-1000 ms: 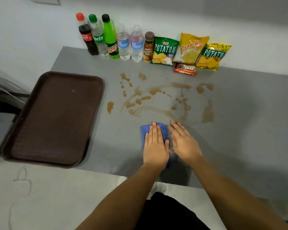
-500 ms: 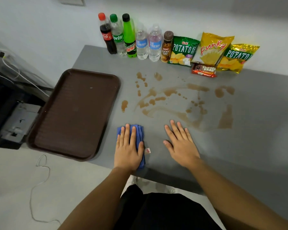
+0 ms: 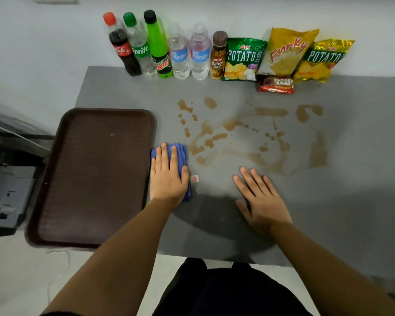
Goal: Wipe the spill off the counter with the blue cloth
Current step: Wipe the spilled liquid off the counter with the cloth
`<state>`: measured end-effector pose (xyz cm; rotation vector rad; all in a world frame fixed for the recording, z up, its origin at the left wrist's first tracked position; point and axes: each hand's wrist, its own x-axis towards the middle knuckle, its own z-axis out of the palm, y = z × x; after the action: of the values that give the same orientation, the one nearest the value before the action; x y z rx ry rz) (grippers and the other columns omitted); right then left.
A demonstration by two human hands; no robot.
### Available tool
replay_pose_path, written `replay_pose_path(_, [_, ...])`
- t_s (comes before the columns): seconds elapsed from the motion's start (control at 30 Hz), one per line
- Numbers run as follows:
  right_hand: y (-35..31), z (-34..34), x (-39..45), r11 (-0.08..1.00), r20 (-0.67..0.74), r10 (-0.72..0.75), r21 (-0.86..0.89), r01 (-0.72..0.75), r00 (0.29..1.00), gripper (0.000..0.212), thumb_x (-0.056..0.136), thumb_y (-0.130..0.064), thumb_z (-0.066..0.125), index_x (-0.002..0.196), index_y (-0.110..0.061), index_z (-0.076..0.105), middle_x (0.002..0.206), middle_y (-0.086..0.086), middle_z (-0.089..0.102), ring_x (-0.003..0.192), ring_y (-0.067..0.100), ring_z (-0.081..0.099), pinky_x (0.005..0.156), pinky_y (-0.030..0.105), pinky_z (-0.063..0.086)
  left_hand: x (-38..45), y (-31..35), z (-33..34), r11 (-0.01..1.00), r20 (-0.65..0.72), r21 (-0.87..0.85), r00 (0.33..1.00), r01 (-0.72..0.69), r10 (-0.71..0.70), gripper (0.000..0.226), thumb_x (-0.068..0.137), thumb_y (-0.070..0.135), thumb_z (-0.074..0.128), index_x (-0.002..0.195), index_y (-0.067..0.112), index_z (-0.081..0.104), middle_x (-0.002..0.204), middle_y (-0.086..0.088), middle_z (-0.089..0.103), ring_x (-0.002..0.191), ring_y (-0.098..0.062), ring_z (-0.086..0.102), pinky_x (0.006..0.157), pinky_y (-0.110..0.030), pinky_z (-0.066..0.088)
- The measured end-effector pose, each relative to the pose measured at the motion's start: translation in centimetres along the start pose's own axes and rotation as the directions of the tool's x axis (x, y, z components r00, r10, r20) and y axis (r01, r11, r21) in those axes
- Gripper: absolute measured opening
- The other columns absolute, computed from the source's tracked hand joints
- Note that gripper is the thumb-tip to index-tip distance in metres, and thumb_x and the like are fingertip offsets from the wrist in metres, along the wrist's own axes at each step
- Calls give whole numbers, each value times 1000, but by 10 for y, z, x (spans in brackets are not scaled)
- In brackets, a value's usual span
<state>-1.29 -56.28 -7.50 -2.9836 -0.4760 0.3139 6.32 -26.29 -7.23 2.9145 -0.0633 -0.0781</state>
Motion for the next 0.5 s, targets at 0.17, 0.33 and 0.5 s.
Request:
replay_pose_path(0.17, [0,1,1,1000,0,1,-26,-1,1000,68,107,-59,14,167,-28,5,176,-2,-2,162,22,-4,129,46,8,46,15,1,996,27,-7,995,-93,93,72,104,46,25,165,9,13,172,-18,6,160,-31,2,130,-44,0])
replay_pose_path(0.33, [1,3,2,1000,-6,5,-24,-5,1000,67,107,-58,16,167,-29,3,176,-2,-2,162,21,-3,129,45,6,55,41,7,985,65,4,983,-174,173,70,106,43,27,165,10,8,173,-16,1,160,-29,-2,130,-45,0])
replay_pose_path(0.5, [0,0,2,1000,-9,17,1,-17,1000,68,107,-59,22,167,-30,7,175,-3,1,162,20,-1,130,47,12,14,52,11,971,55,3,970,-238,238,66,108,41,29,165,11,15,173,-13,8,160,-28,4,130,-46,8])
